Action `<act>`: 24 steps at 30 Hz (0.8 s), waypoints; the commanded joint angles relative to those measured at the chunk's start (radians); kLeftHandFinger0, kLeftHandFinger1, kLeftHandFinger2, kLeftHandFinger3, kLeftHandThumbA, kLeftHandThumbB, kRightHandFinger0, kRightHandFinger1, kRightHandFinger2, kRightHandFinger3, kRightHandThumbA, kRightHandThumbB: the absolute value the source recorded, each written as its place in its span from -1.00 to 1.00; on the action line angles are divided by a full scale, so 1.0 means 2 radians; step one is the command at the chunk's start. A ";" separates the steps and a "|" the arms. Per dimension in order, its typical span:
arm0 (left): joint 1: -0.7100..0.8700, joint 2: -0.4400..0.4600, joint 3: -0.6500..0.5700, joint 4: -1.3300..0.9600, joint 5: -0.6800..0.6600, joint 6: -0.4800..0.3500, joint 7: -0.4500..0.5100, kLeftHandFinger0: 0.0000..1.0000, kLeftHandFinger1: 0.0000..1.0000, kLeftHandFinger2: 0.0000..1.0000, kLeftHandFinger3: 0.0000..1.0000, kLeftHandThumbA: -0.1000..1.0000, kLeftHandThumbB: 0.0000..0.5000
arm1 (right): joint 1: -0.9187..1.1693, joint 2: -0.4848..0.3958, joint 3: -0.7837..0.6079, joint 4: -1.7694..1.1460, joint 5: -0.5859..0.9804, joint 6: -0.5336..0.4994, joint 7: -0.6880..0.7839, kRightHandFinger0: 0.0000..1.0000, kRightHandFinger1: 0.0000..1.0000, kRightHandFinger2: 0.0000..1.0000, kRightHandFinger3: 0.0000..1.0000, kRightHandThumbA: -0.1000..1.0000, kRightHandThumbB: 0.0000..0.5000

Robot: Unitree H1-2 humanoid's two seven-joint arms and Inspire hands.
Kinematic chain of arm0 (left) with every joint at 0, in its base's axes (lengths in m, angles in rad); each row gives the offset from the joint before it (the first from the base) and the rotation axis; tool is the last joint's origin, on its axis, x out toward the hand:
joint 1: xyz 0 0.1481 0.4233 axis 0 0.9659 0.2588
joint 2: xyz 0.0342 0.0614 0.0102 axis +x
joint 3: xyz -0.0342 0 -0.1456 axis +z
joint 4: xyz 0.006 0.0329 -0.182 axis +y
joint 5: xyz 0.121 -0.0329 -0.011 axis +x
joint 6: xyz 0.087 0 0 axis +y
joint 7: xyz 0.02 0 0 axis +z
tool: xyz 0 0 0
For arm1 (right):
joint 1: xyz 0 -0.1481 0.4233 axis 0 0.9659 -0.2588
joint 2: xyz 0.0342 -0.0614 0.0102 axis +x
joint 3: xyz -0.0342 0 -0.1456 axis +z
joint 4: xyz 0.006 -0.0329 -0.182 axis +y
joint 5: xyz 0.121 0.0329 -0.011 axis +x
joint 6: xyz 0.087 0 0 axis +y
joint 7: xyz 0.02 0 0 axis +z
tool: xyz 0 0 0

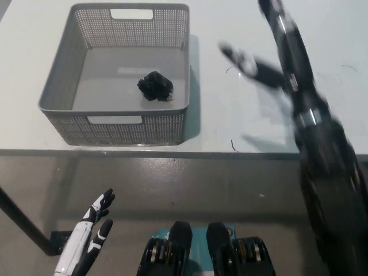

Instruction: Use the right hand to pick up a webcam and put it into a container on the left side

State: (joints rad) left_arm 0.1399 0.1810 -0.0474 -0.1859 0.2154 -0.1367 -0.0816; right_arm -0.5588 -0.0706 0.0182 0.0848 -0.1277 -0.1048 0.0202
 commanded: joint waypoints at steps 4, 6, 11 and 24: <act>-0.023 0.004 0.014 0.000 -0.061 0.010 -0.014 1.00 1.00 1.00 1.00 1.00 -0.85 | 0.260 -0.016 0.022 -0.161 0.084 -0.106 0.039 1.00 1.00 1.00 1.00 0.99 0.43; -0.024 0.003 0.016 0.001 -0.066 0.016 -0.014 1.00 1.00 1.00 1.00 1.00 -0.78 | 0.274 -0.012 0.021 -0.139 0.083 -0.117 0.035 1.00 1.00 1.00 1.00 0.97 0.41; -0.019 0.002 0.022 0.001 -0.078 0.018 -0.014 1.00 1.00 1.00 1.00 1.00 -0.75 | 0.321 0.018 0.015 -0.047 0.127 -0.155 0.040 1.00 1.00 1.00 1.00 0.94 -0.02; 0.005 0.000 0.027 0.017 -0.085 -0.012 -0.010 1.00 1.00 1.00 1.00 1.00 -0.85 | 0.320 0.034 0.012 0.028 0.107 -0.156 0.037 1.00 1.00 1.00 1.00 1.00 -0.04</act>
State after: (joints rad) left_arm 0.1278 0.1808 0.0044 -0.1447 0.0708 -0.1073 -0.0983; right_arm 0.0950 -0.0097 0.0460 0.1417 0.0367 -0.3450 0.0730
